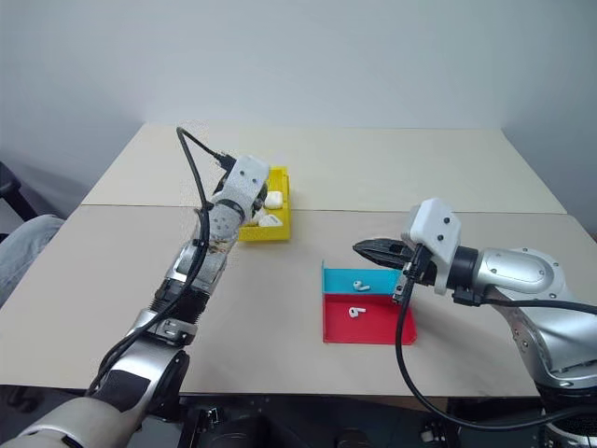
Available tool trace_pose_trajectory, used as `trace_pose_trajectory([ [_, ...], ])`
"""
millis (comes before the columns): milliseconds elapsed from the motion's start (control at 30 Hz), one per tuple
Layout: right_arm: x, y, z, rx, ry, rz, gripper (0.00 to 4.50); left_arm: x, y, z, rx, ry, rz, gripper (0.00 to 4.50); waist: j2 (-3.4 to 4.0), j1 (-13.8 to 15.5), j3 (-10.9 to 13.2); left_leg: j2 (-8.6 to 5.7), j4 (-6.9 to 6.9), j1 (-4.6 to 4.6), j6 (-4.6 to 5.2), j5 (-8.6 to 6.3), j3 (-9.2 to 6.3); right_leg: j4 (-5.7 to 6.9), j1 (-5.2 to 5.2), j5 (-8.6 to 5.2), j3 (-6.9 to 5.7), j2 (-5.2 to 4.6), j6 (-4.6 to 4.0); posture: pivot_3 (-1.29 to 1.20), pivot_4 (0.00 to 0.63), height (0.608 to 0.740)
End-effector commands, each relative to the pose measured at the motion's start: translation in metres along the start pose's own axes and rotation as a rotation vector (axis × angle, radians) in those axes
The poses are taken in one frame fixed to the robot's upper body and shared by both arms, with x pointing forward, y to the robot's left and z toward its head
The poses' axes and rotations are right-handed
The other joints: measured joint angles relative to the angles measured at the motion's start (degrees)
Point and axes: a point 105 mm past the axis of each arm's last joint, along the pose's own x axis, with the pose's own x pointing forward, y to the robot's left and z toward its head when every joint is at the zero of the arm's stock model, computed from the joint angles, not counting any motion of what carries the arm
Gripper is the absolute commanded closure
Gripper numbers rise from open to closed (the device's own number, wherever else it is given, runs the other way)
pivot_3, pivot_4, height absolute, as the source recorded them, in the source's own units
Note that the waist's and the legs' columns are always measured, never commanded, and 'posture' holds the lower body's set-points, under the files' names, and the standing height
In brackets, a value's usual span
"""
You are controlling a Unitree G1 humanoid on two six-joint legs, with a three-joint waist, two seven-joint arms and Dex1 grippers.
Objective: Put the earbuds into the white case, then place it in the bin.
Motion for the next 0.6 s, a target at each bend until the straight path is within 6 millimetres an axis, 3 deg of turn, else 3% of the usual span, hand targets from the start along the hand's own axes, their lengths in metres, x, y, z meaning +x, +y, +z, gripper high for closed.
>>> trace_pose_trajectory([
  [33,-0.002,-0.001,0.003,-0.040,0.011,-0.017,4.50,0.000,-0.002,0.018,0.006,-0.033,-0.018,0.80,0.00,0.02,0.00,0.00,0.00,-0.04,-0.01,0.00,0.00,0.00,-0.02,0.00,0.00,0.00,0.00,0.00,0.150,0.740],
  [133,-0.003,-0.001,0.001,-0.036,0.022,-0.024,4.50,0.000,-0.002,0.022,-0.005,-0.040,0.003,0.04,0.00,0.05,0.00,0.00,0.00,-0.09,-0.05,0.03,0.00,0.00,-0.06,0.00,-0.01,0.00,0.00,0.00,0.150,0.740],
  [267,-0.005,-0.001,0.000,-0.049,0.032,-0.019,4.50,-0.010,-0.003,0.046,-0.154,-0.143,-0.098,0.04,0.00,0.04,0.00,0.00,0.00,-0.10,-0.09,0.06,-0.01,0.01,-0.07,0.00,-0.02,0.00,0.00,0.00,0.150,0.740],
  [400,-0.013,-0.005,-0.001,-0.086,0.050,-0.025,4.50,-0.039,0.007,0.074,-0.474,-0.331,-0.328,0.04,0.01,-0.10,0.00,0.01,0.00,-0.11,-0.30,0.18,-0.01,0.01,-0.07,0.00,-0.01,-0.01,0.00,0.00,0.150,0.740],
  [500,-0.024,-0.007,-0.005,-0.139,0.073,-0.004,4.50,-0.066,0.011,0.069,-0.617,-0.364,-0.599,0.04,0.03,-0.39,-0.01,0.03,0.00,-0.07,-0.51,0.31,0.00,0.03,-0.07,0.00,0.01,0.01,0.00,0.00,0.150,0.740],
  [600,-0.039,-0.011,-0.005,-0.170,0.086,0.023,4.50,-0.093,0.015,0.042,-0.415,-0.334,-0.691,0.04,0.06,-1.33,-0.04,0.03,-0.08,0.08,-0.54,0.32,0.05,0.04,-0.02,0.00,0.08,0.01,0.00,0.00,0.150,0.740],
])
